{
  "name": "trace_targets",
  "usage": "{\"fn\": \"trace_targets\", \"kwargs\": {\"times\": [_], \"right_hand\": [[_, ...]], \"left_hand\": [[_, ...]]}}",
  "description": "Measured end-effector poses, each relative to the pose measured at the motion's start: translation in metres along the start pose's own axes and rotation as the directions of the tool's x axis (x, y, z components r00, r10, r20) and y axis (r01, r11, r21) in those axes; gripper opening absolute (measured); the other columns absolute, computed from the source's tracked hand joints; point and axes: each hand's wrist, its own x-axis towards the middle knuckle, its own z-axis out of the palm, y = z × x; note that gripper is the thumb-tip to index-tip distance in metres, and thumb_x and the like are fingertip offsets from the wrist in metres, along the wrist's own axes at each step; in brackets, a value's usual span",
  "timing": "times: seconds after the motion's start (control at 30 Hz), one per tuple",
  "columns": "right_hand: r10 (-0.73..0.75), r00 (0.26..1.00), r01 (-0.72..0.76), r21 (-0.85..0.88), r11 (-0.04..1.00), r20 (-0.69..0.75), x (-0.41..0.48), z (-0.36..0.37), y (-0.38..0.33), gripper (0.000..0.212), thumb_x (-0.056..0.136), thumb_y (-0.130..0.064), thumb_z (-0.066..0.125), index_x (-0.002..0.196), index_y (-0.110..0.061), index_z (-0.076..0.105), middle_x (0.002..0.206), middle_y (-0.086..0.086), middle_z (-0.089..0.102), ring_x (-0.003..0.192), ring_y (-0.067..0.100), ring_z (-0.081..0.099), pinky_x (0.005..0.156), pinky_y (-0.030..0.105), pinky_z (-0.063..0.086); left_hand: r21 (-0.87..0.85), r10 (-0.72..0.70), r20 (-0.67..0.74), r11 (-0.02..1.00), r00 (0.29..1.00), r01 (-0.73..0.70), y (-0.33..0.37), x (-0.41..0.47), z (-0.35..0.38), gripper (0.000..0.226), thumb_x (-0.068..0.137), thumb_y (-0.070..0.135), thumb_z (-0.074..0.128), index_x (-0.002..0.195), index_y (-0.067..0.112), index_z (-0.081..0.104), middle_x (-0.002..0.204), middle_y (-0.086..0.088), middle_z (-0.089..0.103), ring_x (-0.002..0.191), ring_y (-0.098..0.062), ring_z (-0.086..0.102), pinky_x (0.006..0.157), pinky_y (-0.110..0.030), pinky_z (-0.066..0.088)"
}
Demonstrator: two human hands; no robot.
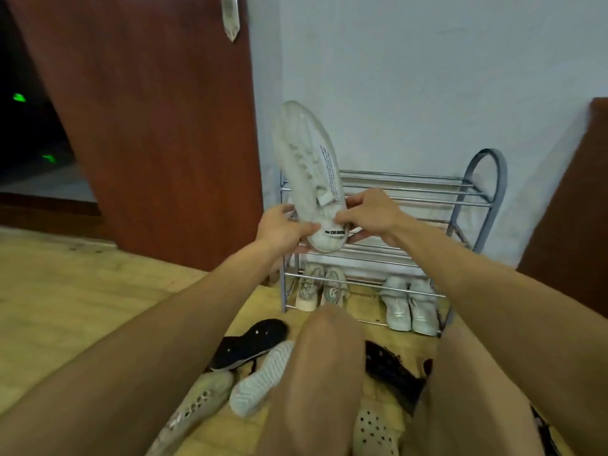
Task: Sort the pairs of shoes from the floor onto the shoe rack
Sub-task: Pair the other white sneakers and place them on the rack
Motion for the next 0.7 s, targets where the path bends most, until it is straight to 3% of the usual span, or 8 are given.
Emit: {"fn": "trace_targets", "kwargs": {"times": [0.07, 0.17, 0.2, 0.27, 0.33, 0.43, 0.53, 0.7], "right_hand": [[0.042, 0.999, -0.042, -0.003, 0.999, 0.015, 0.015, 0.028, 0.003, 0.021, 0.077, -0.001, 0.067, 0.098, -0.003, 0.070, 0.084, 0.011, 0.072, 0.073, 0.024, 0.069, 0.074, 0.048, 0.061], [0.121, 0.992, -0.120, -0.030, 0.992, 0.046, 0.032, 0.068, 0.017, 0.008, 0.077, -0.003, 0.069, 0.084, -0.006, 0.069, 0.084, 0.012, 0.072, 0.069, 0.024, 0.069, 0.065, 0.044, 0.062], [0.156, 0.986, -0.154, -0.039, 0.987, 0.052, 0.037, 0.081, 0.024, 0.005, 0.078, -0.004, 0.069, 0.082, -0.006, 0.068, 0.082, 0.012, 0.071, 0.066, 0.024, 0.069, 0.058, 0.039, 0.062], [0.233, 0.971, -0.230, -0.057, 0.971, 0.047, 0.047, 0.106, 0.040, 0.009, 0.077, -0.006, 0.070, 0.085, -0.001, 0.068, 0.077, 0.014, 0.069, 0.059, 0.023, 0.067, 0.046, 0.033, 0.059], [0.315, 0.948, -0.310, -0.090, 0.947, 0.047, 0.057, 0.128, 0.060, 0.017, 0.075, -0.009, 0.072, 0.087, 0.001, 0.069, 0.075, 0.016, 0.067, 0.057, 0.025, 0.065, 0.048, 0.035, 0.059], [0.428, 0.901, -0.416, -0.147, 0.897, 0.067, 0.064, 0.153, 0.094, 0.015, 0.076, -0.009, 0.072, 0.086, -0.002, 0.064, 0.069, 0.012, 0.063, 0.055, 0.023, 0.061, 0.042, 0.029, 0.054], [0.520, 0.848, -0.500, -0.171, 0.849, 0.103, 0.070, 0.176, 0.130, 0.027, 0.079, -0.010, 0.072, 0.103, 0.000, 0.062, 0.087, 0.015, 0.067, 0.074, 0.028, 0.069, 0.054, 0.035, 0.059], [0.647, 0.745, -0.626, -0.167, 0.762, 0.159, 0.072, 0.212, 0.182, 0.042, 0.080, -0.010, 0.071, 0.118, 0.002, 0.059, 0.111, 0.023, 0.066, 0.096, 0.039, 0.068, 0.071, 0.046, 0.060]], "left_hand": [[-0.004, -0.046, -0.016, 0.999, 0.999, 0.046, -0.018, 0.005, -0.025, 0.064, 0.076, 0.010, 0.078, 0.132, 0.007, 0.049, 0.113, -0.010, 0.069, 0.087, -0.024, 0.071, 0.070, -0.037, 0.062], [0.022, -0.124, 0.040, 0.992, 0.991, 0.123, -0.052, 0.011, -0.058, 0.024, 0.081, 0.015, 0.074, 0.103, 0.015, 0.064, 0.103, -0.010, 0.069, 0.087, -0.023, 0.064, 0.080, -0.039, 0.055], [0.048, -0.149, 0.050, 0.988, 0.988, 0.146, -0.064, 0.014, -0.067, 0.020, 0.083, 0.018, 0.073, 0.102, 0.015, 0.066, 0.101, -0.010, 0.069, 0.087, -0.024, 0.063, 0.084, -0.043, 0.054], [0.092, -0.203, 0.046, 0.976, 0.978, 0.199, -0.091, 0.018, -0.082, 0.033, 0.085, 0.024, 0.070, 0.115, 0.011, 0.064, 0.105, -0.006, 0.070, 0.092, -0.022, 0.066, 0.085, -0.039, 0.054], [0.103, -0.279, 0.027, 0.956, 0.960, 0.275, -0.122, 0.026, -0.094, 0.043, 0.088, 0.028, 0.066, 0.126, 0.011, 0.058, 0.112, -0.005, 0.068, 0.098, -0.021, 0.067, 0.081, -0.032, 0.055], [0.128, -0.401, 0.005, 0.909, 0.916, 0.398, -0.167, 0.034, -0.105, 0.040, 0.091, 0.025, 0.061, 0.128, 0.010, 0.057, 0.116, -0.006, 0.065, 0.099, -0.023, 0.066, 0.078, -0.029, 0.054], [0.199, -0.498, -0.004, 0.849, 0.867, 0.489, -0.213, 0.041, -0.114, 0.037, 0.092, 0.020, 0.060, 0.127, 0.010, 0.058, 0.111, -0.007, 0.063, 0.093, -0.020, 0.064, 0.078, -0.028, 0.051], [0.319, -0.622, -0.024, 0.737, 0.783, 0.596, -0.288, 0.044, -0.125, 0.029, 0.090, 0.015, 0.059, 0.119, 0.011, 0.061, 0.099, -0.008, 0.063, 0.075, -0.013, 0.058, 0.058, -0.020, 0.043]]}}
